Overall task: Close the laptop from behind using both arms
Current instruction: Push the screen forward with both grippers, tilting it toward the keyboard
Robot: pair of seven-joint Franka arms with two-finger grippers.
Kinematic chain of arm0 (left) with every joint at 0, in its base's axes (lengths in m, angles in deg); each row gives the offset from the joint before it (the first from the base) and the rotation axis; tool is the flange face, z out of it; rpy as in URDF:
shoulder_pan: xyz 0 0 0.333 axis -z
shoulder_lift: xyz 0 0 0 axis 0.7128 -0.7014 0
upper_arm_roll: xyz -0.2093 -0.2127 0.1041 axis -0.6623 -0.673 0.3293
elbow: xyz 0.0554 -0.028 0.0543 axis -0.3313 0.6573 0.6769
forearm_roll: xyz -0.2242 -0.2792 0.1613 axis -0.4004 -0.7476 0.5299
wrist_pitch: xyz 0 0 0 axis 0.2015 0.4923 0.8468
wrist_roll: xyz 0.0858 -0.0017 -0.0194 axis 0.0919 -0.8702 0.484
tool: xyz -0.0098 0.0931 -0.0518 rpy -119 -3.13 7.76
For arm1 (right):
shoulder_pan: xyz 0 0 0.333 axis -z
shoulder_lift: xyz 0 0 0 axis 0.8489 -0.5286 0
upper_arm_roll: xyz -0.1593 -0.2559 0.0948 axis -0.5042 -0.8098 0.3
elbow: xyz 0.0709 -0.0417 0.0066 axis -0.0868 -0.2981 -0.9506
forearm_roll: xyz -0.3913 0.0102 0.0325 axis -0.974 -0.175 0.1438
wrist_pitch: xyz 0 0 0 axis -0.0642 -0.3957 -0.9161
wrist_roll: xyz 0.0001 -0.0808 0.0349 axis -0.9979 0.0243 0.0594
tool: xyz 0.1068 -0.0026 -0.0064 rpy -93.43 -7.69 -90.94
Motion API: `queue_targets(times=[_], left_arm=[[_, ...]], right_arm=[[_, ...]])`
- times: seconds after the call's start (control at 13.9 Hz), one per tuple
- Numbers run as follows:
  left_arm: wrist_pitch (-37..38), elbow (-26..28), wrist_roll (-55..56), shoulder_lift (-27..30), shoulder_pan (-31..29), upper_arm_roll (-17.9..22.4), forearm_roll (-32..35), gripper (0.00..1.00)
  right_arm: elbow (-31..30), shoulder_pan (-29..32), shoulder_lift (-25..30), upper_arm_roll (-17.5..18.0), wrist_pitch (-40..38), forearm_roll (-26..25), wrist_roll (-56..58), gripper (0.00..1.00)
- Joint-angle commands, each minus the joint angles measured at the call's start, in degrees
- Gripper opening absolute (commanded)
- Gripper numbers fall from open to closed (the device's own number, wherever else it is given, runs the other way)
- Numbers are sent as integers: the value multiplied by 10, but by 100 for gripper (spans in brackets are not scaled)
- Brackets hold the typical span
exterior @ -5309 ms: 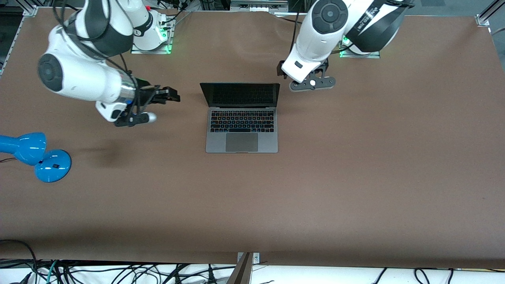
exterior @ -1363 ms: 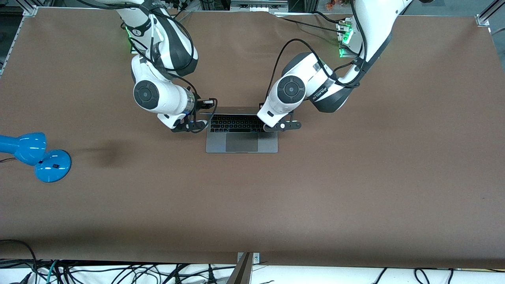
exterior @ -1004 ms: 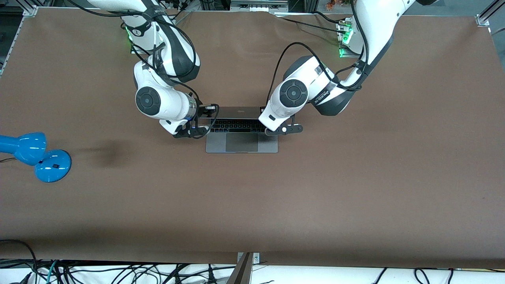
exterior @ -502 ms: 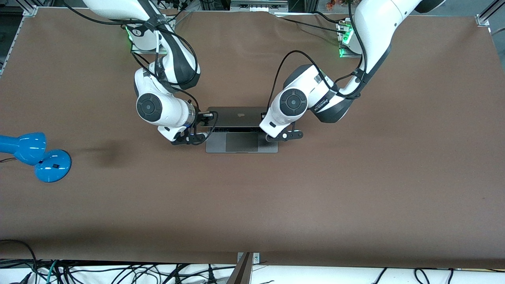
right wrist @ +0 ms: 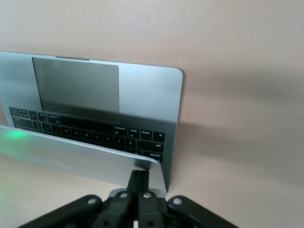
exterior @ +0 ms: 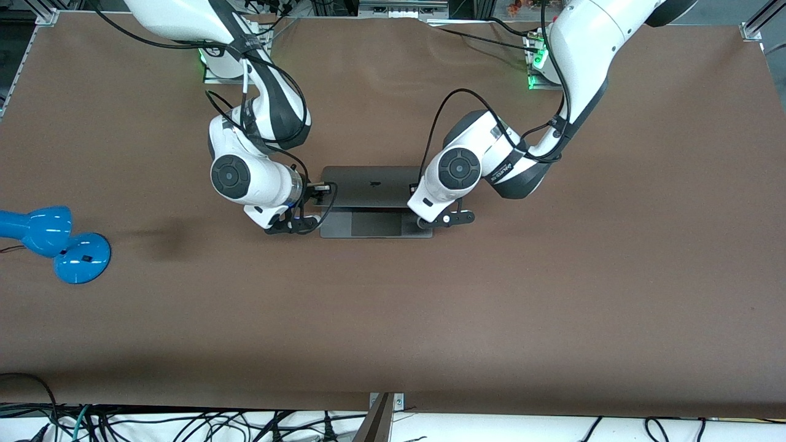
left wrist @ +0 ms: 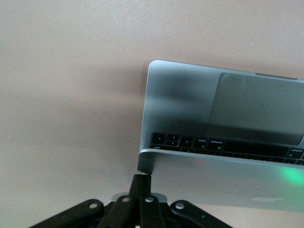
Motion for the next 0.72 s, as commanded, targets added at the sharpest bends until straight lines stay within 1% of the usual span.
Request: queue_targets(times=[0.0, 0.22, 0.43, 0.65], left_arm=[[-5, -20, -7, -16, 7, 6, 18, 0], [-13, -20, -7, -24, 9, 10, 18, 0], [-17, -36, -6, -41, 10, 11, 19, 0], [-29, -42, -3, -60, 11, 11, 43, 0]], right_arm=[[27, 6, -24, 2, 5, -7, 9, 0], [36, 7, -39, 2, 17, -7, 21, 0], [51, 12, -57, 2, 23, -7, 21, 0], [69, 12, -75, 2, 27, -7, 22, 0]])
